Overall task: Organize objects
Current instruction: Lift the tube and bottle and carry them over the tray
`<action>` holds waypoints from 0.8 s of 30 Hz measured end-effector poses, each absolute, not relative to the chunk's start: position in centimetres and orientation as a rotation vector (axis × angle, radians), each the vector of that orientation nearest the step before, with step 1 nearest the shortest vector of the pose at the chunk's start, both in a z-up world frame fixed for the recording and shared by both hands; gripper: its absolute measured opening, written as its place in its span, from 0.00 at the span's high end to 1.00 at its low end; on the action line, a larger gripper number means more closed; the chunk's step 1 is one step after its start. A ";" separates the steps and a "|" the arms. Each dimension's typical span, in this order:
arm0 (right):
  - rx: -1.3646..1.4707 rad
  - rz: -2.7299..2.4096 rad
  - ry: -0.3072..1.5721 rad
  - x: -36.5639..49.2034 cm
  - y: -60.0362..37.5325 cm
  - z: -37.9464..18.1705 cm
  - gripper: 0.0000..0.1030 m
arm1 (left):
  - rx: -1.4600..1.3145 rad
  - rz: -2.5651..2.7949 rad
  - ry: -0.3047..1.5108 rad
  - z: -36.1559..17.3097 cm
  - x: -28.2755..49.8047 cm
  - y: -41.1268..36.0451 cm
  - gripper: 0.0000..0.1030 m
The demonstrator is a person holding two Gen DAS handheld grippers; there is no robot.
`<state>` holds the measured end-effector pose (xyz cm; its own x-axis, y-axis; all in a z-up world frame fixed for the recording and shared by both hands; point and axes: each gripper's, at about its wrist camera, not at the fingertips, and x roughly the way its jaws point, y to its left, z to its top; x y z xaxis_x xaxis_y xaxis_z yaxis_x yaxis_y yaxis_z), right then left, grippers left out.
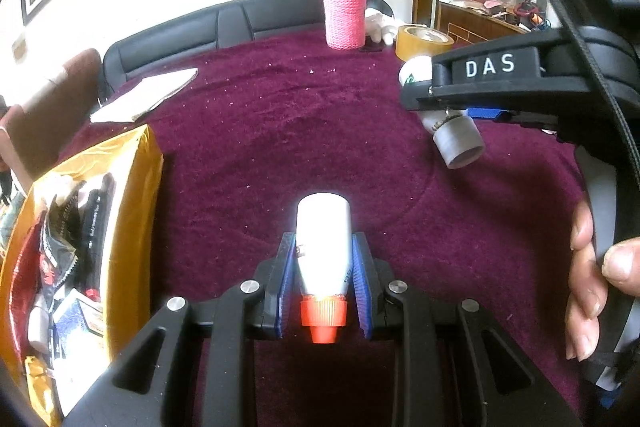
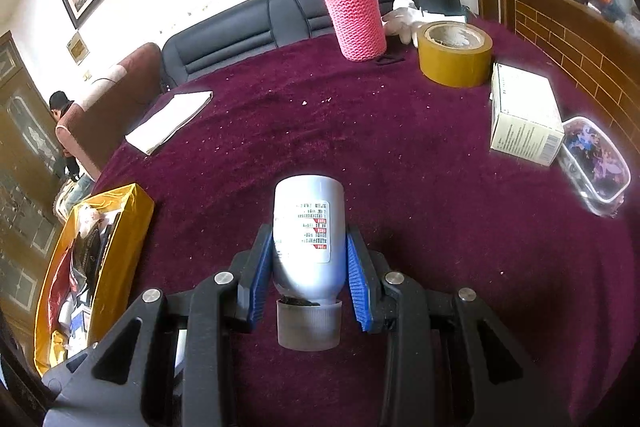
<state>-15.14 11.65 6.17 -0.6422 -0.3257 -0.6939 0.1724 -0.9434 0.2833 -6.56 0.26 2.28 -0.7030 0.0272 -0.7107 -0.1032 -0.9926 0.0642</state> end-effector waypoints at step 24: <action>1.140 -2.604 -0.265 -15.1 11.5 6.5 0.69 | -1.111 2.893 0.245 4.5 -3.3 0.5 0.78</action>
<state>-15.15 11.54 6.49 -0.6468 -0.3307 -0.6872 0.1858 -0.9423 0.2786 -3.26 0.50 4.48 -0.7443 -0.0257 -0.6674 -0.0871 -0.9870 0.1352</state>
